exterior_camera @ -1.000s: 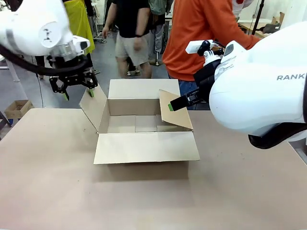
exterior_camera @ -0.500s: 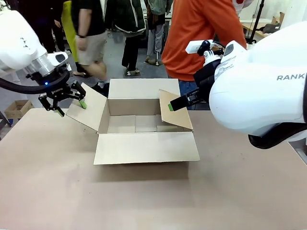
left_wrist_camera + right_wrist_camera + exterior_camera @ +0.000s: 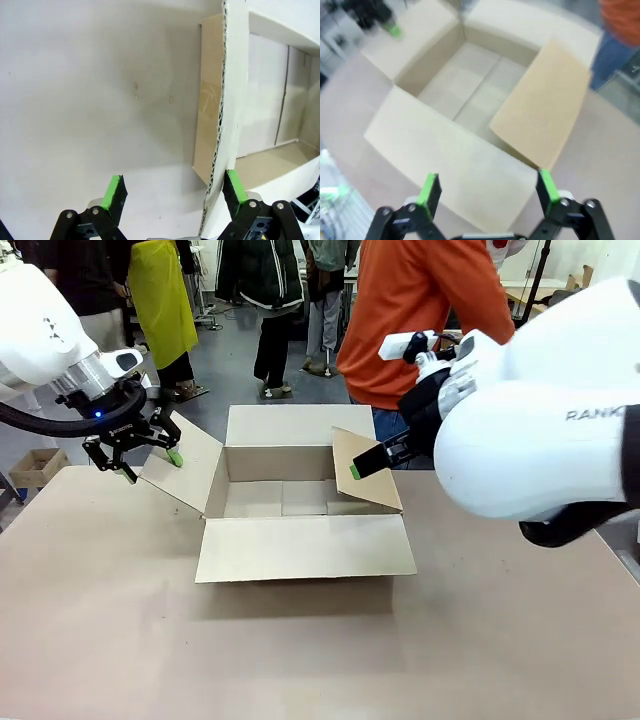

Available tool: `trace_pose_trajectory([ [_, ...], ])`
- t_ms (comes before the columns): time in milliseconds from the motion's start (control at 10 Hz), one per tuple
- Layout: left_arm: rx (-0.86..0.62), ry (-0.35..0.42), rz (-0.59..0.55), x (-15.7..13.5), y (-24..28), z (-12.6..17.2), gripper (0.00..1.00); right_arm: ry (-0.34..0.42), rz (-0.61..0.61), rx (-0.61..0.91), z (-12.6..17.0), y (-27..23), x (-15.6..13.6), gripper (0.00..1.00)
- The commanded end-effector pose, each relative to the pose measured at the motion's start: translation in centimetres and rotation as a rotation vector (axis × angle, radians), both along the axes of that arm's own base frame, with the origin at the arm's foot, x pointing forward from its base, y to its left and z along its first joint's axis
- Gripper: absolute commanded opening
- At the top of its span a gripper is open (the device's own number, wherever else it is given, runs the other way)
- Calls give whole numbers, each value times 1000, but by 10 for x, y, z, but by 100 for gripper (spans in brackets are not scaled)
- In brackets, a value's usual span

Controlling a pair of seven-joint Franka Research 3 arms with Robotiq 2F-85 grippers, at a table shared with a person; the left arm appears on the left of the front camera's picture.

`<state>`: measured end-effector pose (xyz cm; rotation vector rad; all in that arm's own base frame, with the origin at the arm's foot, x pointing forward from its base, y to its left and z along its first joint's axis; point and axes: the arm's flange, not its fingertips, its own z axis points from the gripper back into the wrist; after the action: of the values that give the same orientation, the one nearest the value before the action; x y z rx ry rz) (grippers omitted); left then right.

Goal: Pack the gift set into the box.
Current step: Place both hands on the side flaps of the Package Box and spread them outward.

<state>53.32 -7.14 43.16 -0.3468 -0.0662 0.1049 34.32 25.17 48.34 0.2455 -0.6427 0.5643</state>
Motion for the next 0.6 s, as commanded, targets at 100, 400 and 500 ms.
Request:
trace_pose_trajectory([
  [100, 17, -2, 19, -1, 0, 2, 100, 248, -9, -214, 31, 63, 69, 100],
  [400, 17, -2, 19, -1, 0, 2, 100, 309, -89, -229, 18, 91, 112, 100],
  [500, 17, -2, 19, -1, 0, 2, 100, 299, -176, -265, 0, 102, 130, 100],
])
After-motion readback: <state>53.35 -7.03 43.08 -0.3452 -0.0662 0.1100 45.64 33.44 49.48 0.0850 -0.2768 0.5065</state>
